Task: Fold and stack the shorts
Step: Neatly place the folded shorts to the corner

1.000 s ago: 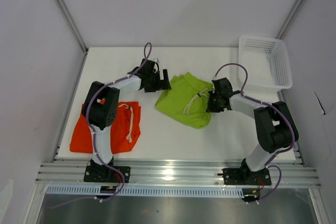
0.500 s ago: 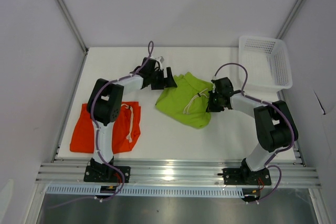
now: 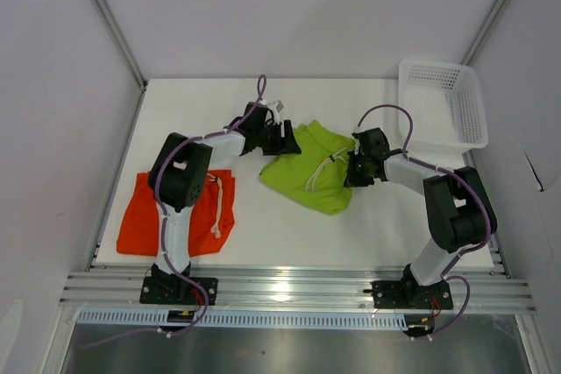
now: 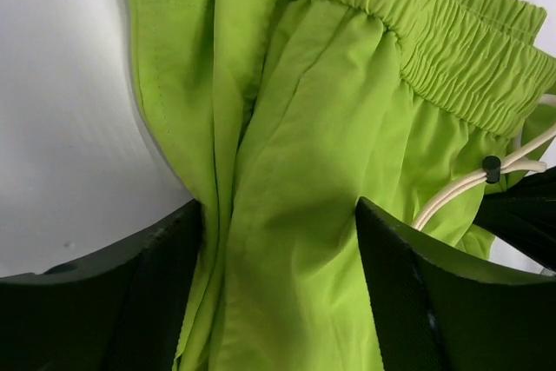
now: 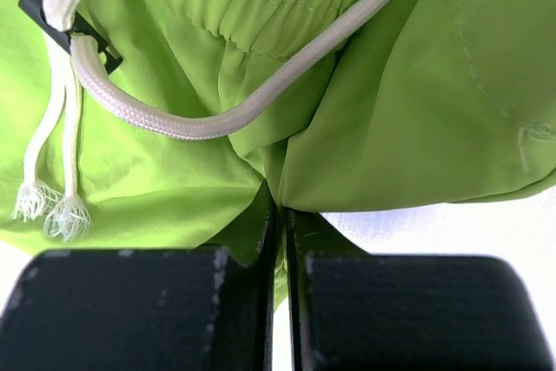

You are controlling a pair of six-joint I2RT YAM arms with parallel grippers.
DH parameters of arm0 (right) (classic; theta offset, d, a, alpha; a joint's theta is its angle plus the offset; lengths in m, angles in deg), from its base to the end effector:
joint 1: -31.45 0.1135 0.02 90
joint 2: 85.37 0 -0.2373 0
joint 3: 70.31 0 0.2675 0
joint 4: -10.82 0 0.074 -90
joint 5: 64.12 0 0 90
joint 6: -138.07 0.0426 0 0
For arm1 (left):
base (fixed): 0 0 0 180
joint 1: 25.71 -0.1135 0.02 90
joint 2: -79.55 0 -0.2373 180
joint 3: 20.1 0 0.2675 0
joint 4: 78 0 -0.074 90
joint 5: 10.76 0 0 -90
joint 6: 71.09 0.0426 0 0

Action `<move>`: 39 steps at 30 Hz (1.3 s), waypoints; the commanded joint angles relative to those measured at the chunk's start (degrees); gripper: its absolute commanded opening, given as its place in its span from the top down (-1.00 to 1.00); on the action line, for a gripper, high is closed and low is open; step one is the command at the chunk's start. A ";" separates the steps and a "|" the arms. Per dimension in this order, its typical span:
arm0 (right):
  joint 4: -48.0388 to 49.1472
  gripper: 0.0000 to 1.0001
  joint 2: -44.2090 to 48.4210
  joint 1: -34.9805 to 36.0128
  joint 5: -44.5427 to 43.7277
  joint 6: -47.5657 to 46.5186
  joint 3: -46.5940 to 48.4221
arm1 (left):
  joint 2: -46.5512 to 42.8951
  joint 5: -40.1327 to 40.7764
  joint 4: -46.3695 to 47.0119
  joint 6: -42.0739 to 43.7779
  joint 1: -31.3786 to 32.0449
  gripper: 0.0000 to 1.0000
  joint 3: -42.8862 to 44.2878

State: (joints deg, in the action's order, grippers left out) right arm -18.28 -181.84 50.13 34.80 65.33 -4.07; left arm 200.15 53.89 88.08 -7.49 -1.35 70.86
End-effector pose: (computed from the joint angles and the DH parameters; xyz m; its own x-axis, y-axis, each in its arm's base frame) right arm 0.3172 0.1142 0.1148 -0.8942 0.0071 -0.4476 -0.1320 0.9513 0.2787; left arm 0.4068 -0.2042 0.1079 -0.8537 -0.0546 -0.5179 0.3079 0.7492 -0.5865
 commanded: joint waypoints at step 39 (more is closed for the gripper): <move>11.48 -0.99 6.82 -1.45 16.91 7.79 -6.08 | -19.52 24.81 -5.29 -10.61 6.14 1.00 -23.24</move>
State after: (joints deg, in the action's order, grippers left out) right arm -10.63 -177.10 48.88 50.32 73.31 -9.32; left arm 182.05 77.63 81.94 -16.64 4.16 49.47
